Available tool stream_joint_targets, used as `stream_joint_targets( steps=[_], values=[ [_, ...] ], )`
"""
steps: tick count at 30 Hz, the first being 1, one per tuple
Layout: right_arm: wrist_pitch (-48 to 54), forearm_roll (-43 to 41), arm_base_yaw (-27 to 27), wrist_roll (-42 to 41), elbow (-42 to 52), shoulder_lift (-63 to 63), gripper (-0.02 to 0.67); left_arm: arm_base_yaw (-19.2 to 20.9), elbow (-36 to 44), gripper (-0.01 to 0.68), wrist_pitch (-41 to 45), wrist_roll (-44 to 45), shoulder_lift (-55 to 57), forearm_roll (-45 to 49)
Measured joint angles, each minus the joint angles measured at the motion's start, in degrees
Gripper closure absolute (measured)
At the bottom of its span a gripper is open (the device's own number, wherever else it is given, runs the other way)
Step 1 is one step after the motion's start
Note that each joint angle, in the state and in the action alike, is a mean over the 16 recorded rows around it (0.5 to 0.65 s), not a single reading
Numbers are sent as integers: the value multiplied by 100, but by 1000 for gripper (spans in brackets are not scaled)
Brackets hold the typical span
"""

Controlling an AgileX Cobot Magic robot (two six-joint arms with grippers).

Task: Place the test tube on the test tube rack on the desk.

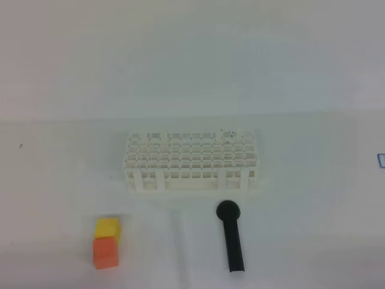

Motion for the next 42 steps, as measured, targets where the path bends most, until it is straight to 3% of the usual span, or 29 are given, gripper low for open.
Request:
stream_joint_targets(
  steps=[18, 31, 42],
  values=[
    [0, 0, 0, 0, 0, 0, 650, 0, 0, 674, -121, 29, 0, 32],
    [0, 0, 0, 0, 0, 0, 650, 0, 0, 674, -729, 182, 0, -48],
    [0, 0, 0, 0, 0, 0, 650, 0, 0, 674, -1702, 263, 0, -885]
  ],
)
